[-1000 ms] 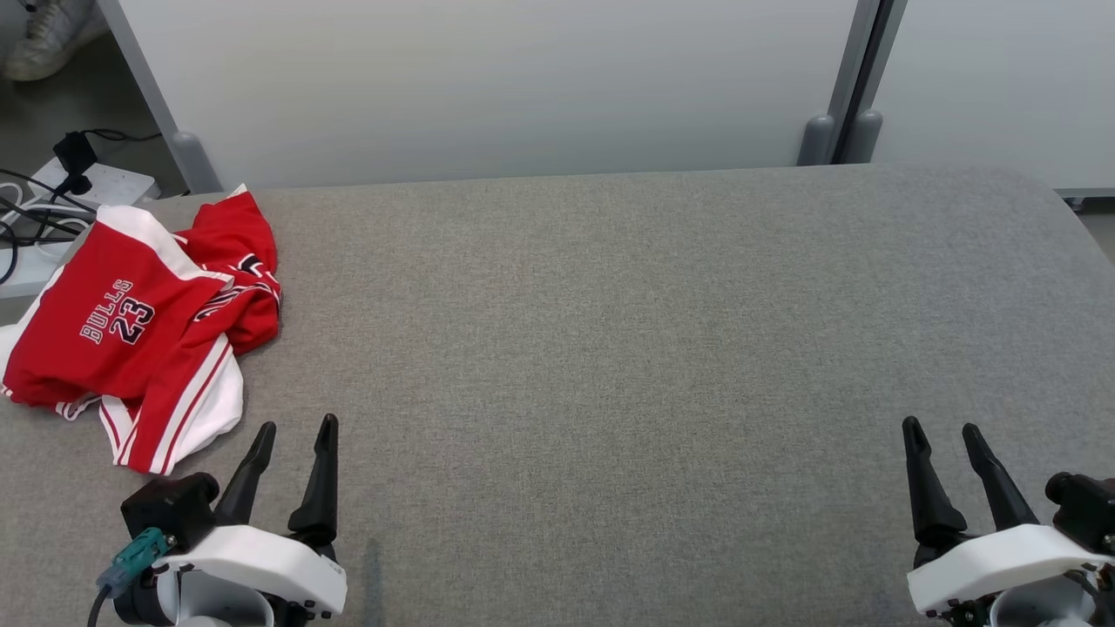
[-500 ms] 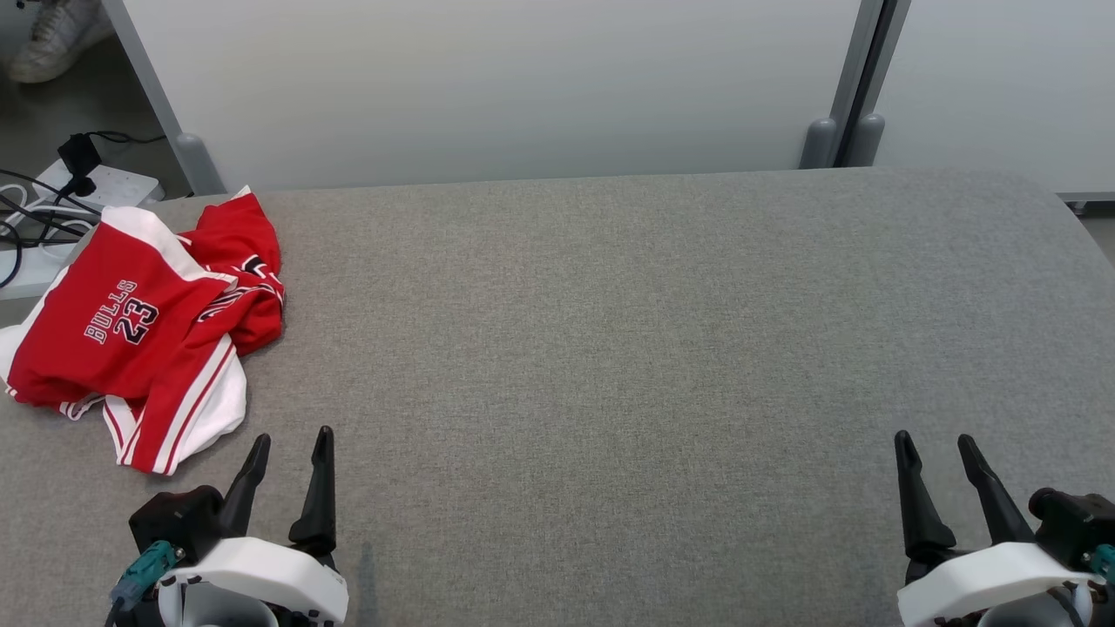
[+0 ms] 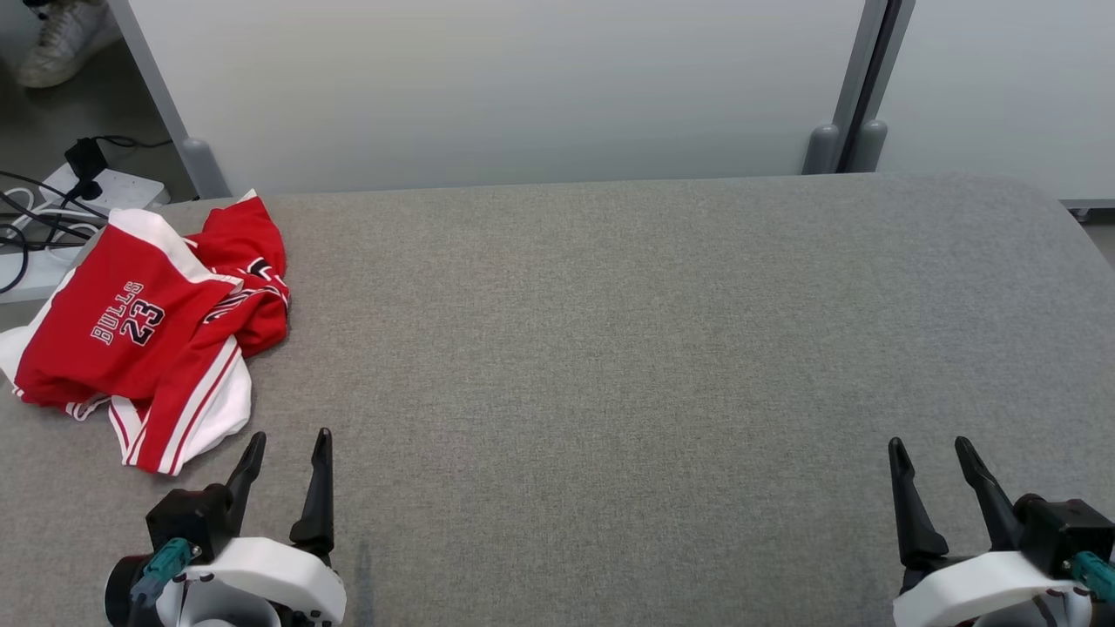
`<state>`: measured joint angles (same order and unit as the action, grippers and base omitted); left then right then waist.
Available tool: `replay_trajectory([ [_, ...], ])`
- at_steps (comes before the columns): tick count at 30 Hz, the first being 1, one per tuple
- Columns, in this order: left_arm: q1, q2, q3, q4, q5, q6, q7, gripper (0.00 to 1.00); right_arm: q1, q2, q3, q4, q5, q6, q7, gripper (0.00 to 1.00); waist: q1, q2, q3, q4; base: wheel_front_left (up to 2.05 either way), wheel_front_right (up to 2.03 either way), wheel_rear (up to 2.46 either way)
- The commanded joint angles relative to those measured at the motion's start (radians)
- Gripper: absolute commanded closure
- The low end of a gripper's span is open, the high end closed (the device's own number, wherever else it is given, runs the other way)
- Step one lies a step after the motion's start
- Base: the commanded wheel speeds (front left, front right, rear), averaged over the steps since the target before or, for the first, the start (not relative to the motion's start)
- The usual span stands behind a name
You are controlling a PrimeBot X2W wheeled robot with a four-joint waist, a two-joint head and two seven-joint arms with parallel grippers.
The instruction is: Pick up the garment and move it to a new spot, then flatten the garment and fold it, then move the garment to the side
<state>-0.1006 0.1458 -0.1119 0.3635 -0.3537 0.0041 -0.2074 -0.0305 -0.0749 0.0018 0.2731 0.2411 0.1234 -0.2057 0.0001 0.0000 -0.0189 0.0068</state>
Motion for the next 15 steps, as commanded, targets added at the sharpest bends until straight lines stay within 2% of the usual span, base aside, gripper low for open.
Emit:
replay_trajectory([
  [1, -0.063, 0.02, 0.032, -0.01, 0.032, 0.004, -0.019, 0.0, -0.02, -0.019, 0.02, -0.021, -0.035, 0.007, -0.021, 0.0, 0.0, 0.0, -0.001, 0.001, 0.0, 0.0, 0.0],
  [15, -0.089, 0.014, 0.042, 0.068, 0.106, 0.002, -0.054, 0.0, -0.014, -0.017, 0.023, -0.019, -0.111, 0.007, -0.056, 0.0, -0.0001, 0.0, -0.004, 0.011, 0.0, 0.0, 0.0],
])
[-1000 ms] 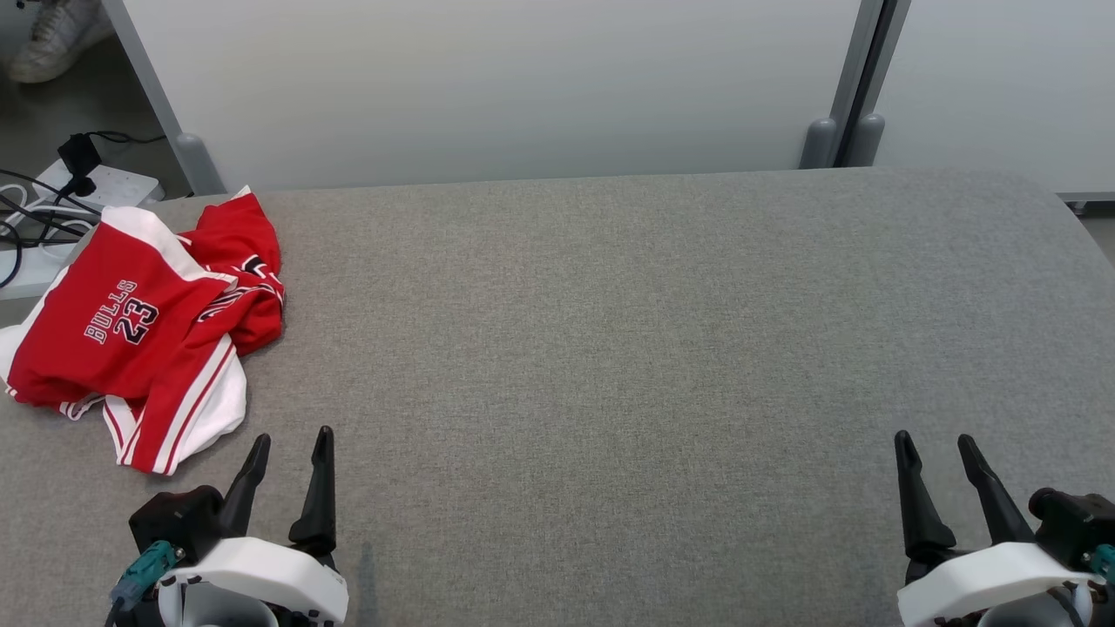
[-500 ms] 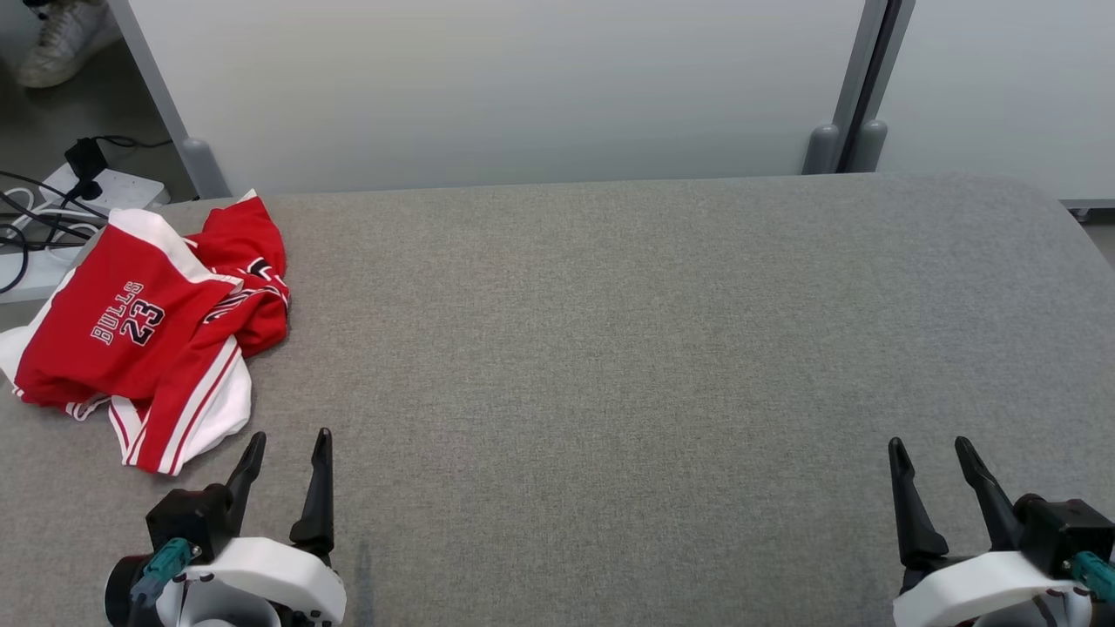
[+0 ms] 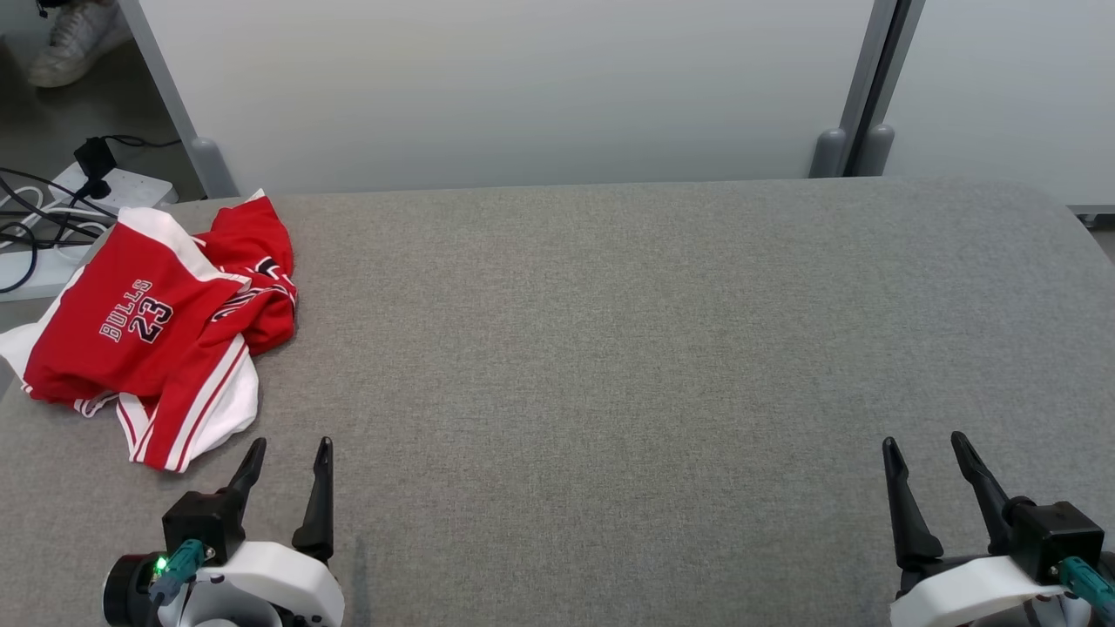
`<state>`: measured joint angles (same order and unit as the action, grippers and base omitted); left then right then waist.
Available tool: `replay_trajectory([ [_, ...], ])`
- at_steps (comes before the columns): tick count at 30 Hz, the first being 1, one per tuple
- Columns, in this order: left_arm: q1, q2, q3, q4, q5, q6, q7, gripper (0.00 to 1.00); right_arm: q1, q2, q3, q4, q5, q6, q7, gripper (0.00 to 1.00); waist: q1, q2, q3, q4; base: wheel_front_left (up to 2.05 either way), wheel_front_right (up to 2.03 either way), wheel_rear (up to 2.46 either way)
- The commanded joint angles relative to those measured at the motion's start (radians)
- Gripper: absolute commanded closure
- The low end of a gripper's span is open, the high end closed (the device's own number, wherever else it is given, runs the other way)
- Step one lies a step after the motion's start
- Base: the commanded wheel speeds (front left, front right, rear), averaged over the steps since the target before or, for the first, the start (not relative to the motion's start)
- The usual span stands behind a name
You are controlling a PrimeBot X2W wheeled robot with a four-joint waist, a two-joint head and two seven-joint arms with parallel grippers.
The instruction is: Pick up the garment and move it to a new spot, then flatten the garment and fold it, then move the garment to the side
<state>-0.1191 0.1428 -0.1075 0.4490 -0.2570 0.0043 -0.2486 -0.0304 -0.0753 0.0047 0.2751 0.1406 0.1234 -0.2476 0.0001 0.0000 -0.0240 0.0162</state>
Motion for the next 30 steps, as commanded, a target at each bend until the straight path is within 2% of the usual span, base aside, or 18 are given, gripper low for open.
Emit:
replay_trajectory([
  [1, -0.072, 0.017, 0.039, -0.014, 0.007, 0.002, -0.013, 0.0, -0.014, -0.016, 0.02, -0.02, -0.008, 0.007, -0.014, 0.0, 0.0, 0.0, 0.001, 0.002, 0.0, 0.0, 0.0],
  [11, -0.078, 0.011, 0.045, 0.008, -0.017, -0.001, -0.013, 0.0, -0.009, -0.015, 0.014, -0.021, 0.01, 0.007, -0.014, 0.0, 0.0, 0.0, 0.0, 0.019, 0.0, 0.0, 0.0],
  [17, -0.088, 0.007, 0.04, 0.011, -0.019, 0.0, -0.013, 0.0, -0.009, -0.018, 0.017, -0.027, 0.02, 0.007, -0.014, 0.0, 0.0, 0.0, -0.001, 0.062, 0.0, 0.0, 0.0],
  [22, -0.092, 0.008, 0.044, 0.005, -0.02, 0.005, -0.013, 0.0, -0.024, -0.022, 0.048, -0.039, 0.029, 0.007, -0.014, 0.0, 0.0, 0.0, 0.003, 0.126, 0.0, 0.0, 0.0],
  [30, -0.082, 0.009, 0.061, -0.009, -0.027, 0.015, -0.013, 0.0, -0.059, -0.022, 0.127, -0.067, 0.042, 0.007, -0.014, 0.0, 0.0, 0.0, 0.01, 0.289, 0.0, 0.0, 0.0],
])
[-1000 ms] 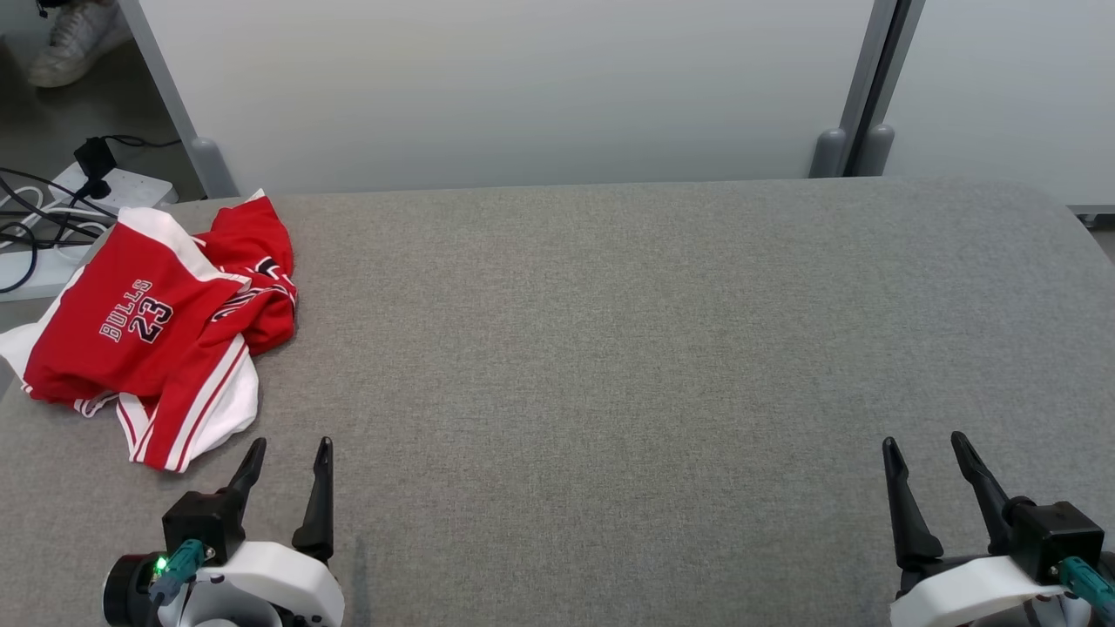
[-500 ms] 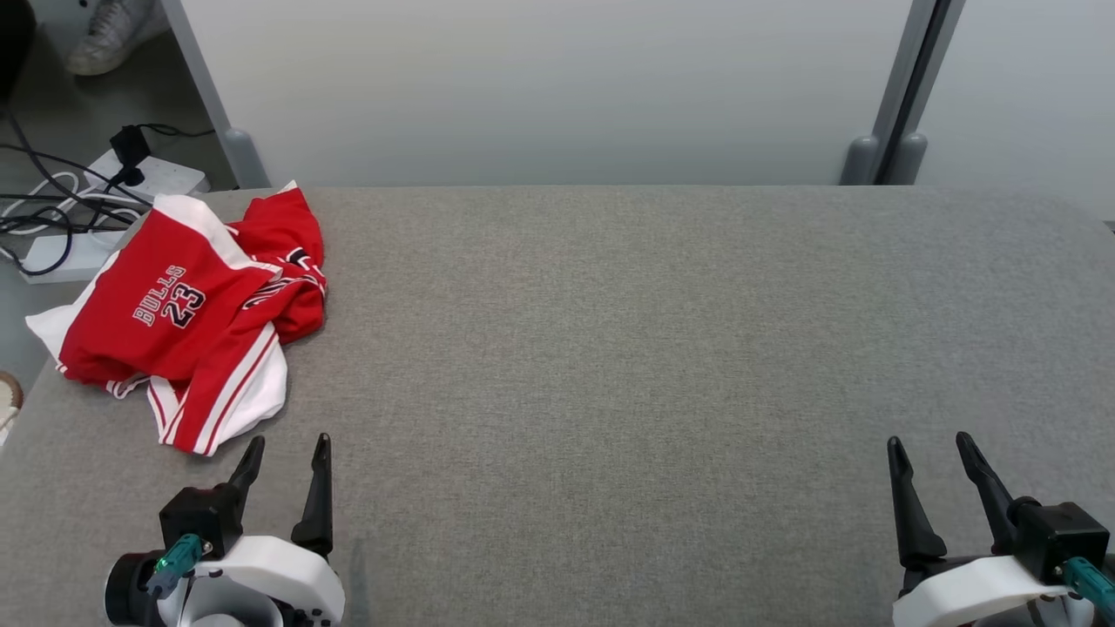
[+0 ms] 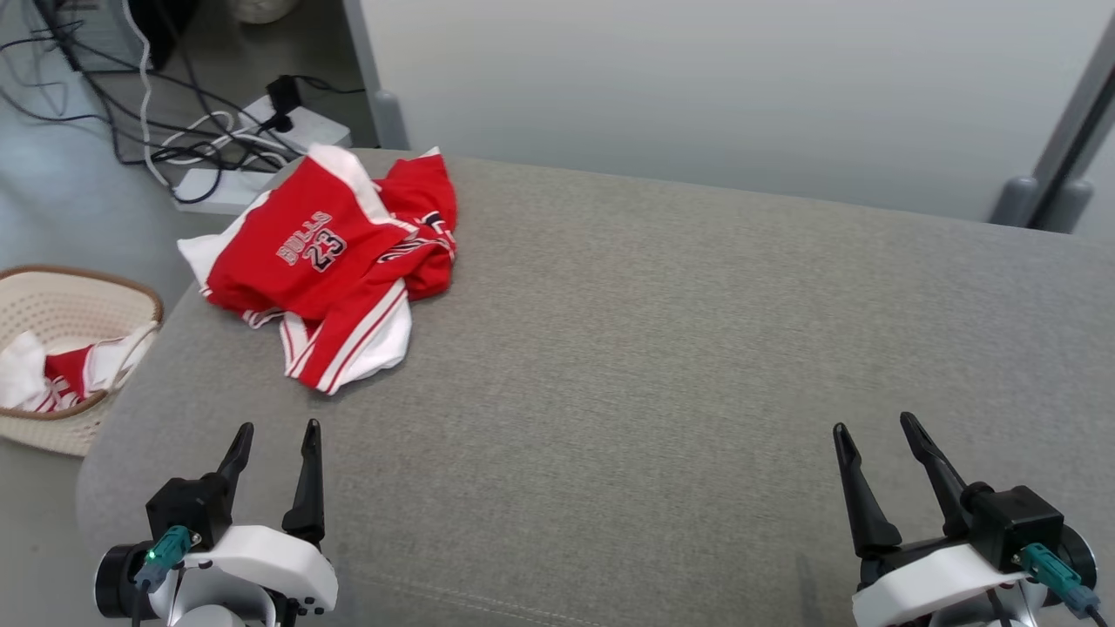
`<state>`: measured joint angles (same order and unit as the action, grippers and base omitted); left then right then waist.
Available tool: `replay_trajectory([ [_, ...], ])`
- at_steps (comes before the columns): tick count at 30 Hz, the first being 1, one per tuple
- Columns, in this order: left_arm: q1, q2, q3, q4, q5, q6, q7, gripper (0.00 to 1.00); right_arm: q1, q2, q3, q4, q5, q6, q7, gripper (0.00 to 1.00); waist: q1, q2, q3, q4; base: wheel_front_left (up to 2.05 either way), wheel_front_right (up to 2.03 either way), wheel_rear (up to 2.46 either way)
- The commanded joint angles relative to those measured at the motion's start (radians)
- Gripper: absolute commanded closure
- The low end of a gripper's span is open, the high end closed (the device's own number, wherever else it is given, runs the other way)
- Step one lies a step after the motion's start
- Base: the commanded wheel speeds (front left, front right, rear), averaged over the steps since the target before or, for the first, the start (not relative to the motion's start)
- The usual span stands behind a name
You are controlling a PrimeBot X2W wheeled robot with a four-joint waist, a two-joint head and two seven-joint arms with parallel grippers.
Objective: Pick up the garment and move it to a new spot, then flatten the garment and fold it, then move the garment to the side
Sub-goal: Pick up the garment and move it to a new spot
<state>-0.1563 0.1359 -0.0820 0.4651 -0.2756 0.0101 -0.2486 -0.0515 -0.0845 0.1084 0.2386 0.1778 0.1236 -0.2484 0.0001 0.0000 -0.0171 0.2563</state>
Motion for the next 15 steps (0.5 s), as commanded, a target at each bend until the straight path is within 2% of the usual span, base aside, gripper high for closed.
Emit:
replay_trajectory([
  [1, -0.043, 0.015, 0.036, -0.026, -0.009, 0.01, -0.013, 0.0, -0.04, -0.013, 0.027, -0.032, 0.007, 0.007, -0.013, 0.0, -0.0001, 0.0, 0.003, 0.067, 0.0, 0.0, 0.0],
  [8, -0.038, 0.008, 0.041, -0.024, -0.016, 0.007, -0.013, 0.0, -0.04, -0.012, 0.036, -0.036, 0.011, 0.007, -0.013, 0.0, -0.0001, 0.0, 0.007, 0.173, 0.0, 0.0, 0.0],
  [15, -0.043, 0.001, 0.037, -0.017, -0.015, 0.002, -0.013, 0.0, -0.034, -0.012, 0.032, -0.035, 0.008, 0.007, -0.013, 0.0, -0.0001, 0.0, 0.01, 0.218, 0.0, 0.0, 0.0],
])
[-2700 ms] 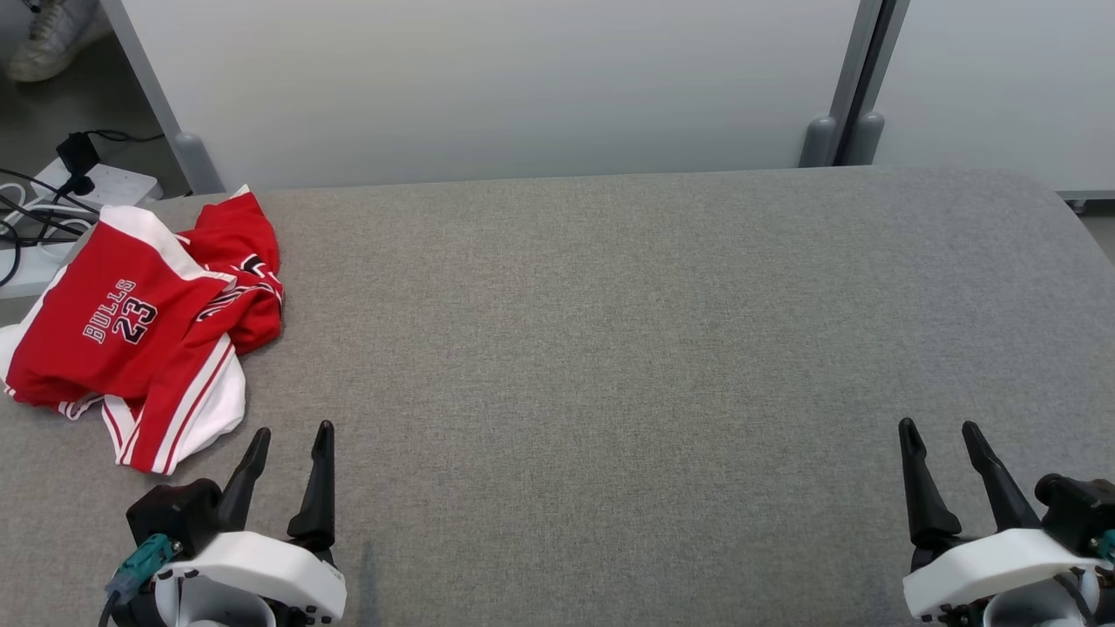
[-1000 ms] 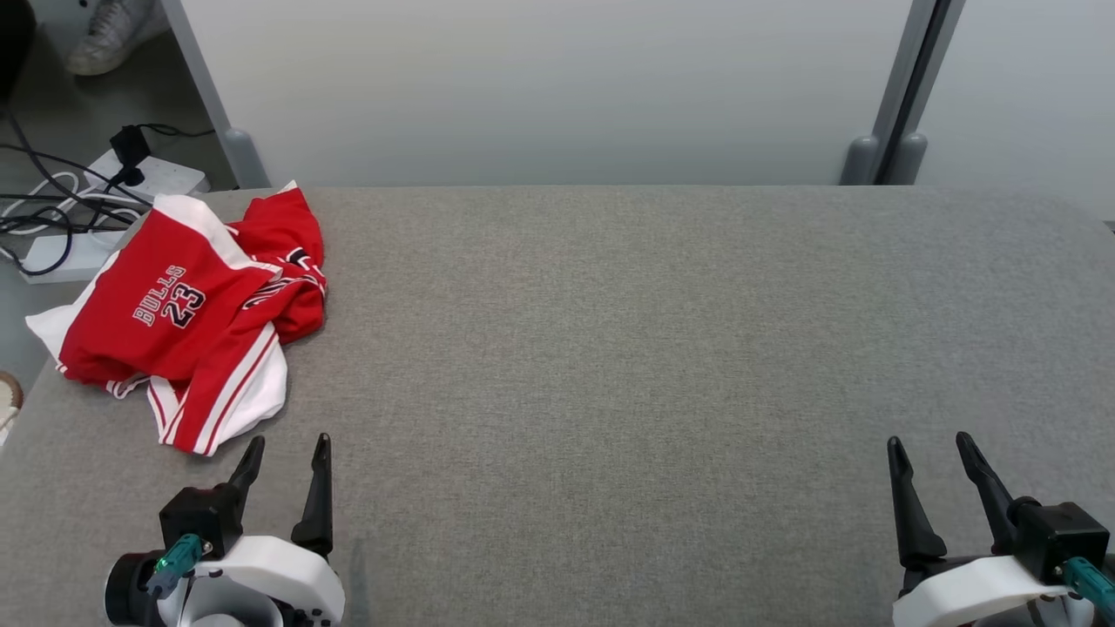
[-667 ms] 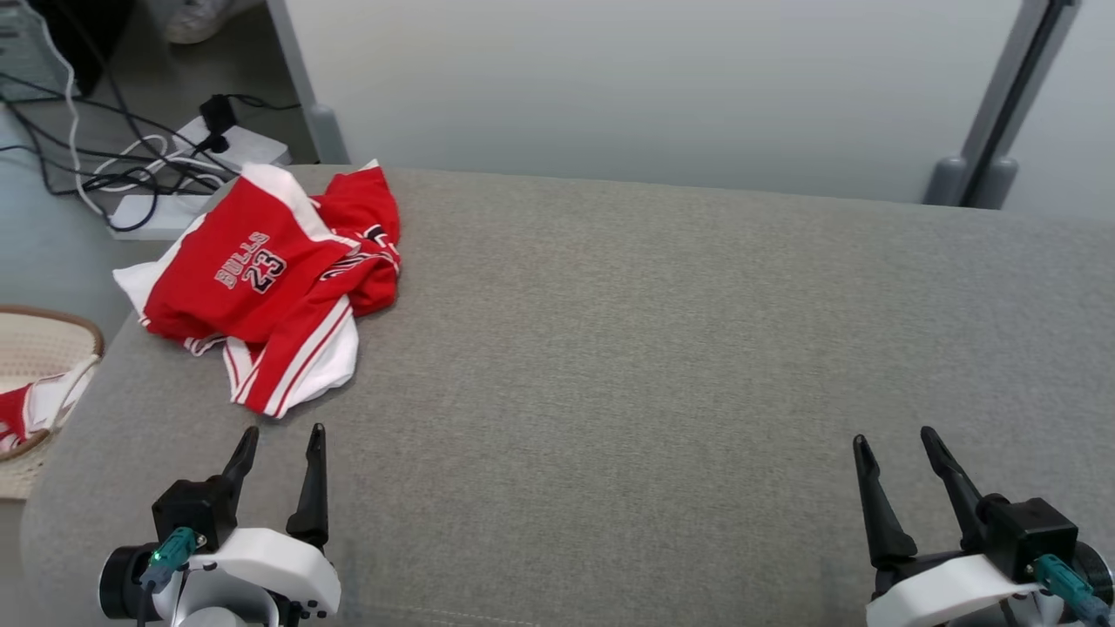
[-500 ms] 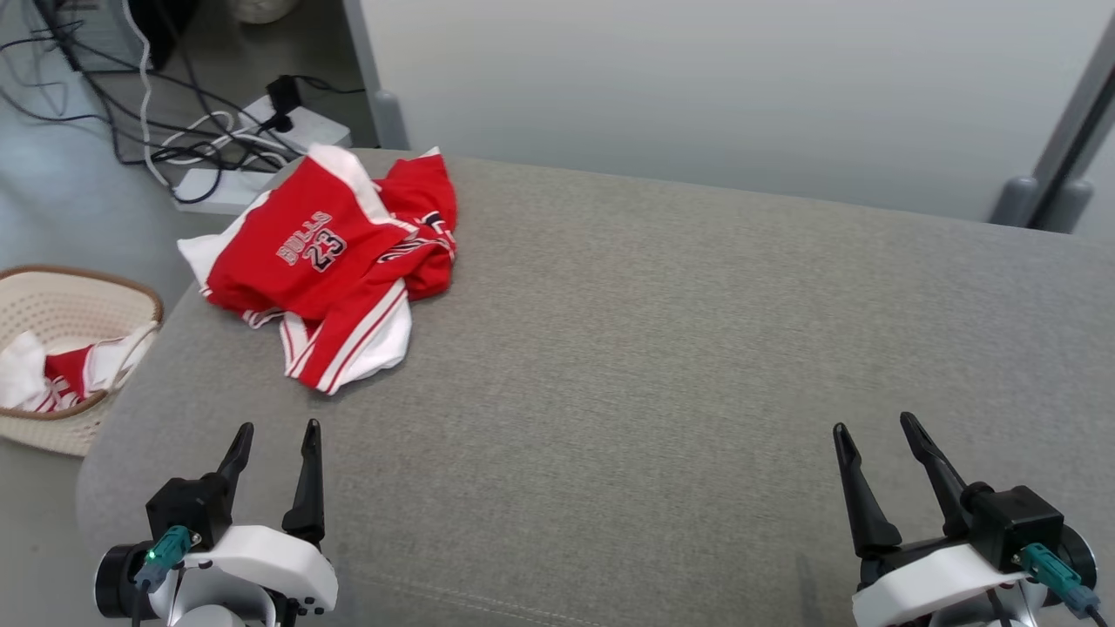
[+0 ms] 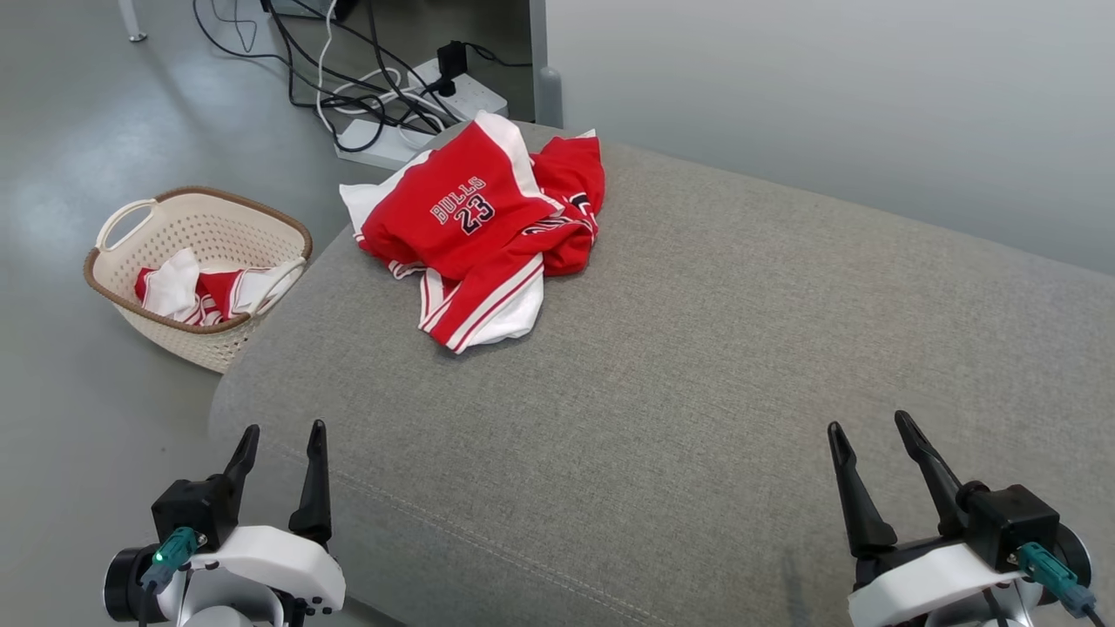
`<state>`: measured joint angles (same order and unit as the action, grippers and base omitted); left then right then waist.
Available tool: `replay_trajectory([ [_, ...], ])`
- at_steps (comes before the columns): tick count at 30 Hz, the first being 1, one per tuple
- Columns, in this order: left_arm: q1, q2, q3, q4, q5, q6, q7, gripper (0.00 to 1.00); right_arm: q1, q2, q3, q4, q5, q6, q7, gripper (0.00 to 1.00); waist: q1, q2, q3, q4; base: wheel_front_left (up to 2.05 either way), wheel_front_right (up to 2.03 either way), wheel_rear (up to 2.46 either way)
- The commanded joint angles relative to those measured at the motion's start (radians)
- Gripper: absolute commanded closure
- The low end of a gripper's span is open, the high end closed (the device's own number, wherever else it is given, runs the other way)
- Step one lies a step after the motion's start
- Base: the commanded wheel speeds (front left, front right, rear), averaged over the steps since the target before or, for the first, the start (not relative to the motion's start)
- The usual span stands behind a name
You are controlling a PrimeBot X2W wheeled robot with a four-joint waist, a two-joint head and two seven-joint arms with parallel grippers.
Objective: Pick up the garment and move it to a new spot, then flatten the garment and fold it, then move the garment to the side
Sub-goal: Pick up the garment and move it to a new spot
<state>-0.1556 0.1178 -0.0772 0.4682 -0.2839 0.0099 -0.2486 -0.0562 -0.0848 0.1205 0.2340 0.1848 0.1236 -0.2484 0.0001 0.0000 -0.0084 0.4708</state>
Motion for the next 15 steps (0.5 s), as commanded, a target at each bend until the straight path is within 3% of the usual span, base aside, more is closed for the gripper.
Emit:
replay_trajectory([
  [1, -0.044, 0.018, 0.032, -0.02, -0.006, 0.003, -0.013, 0.0, -0.029, -0.011, 0.021, -0.031, 0.001, 0.007, -0.013, 0.0, -0.0001, 0.0, 0.002, 0.006, 0.0, 0.0, 0.0],
  [15, -0.054, 0.01, 0.04, -0.012, -0.01, -0.004, -0.013, 0.0, -0.039, -0.02, 0.037, -0.026, 0.003, 0.007, -0.013, 0.0, -0.0001, 0.0, 0.014, 0.001, 0.0, 0.0, 0.0],
])
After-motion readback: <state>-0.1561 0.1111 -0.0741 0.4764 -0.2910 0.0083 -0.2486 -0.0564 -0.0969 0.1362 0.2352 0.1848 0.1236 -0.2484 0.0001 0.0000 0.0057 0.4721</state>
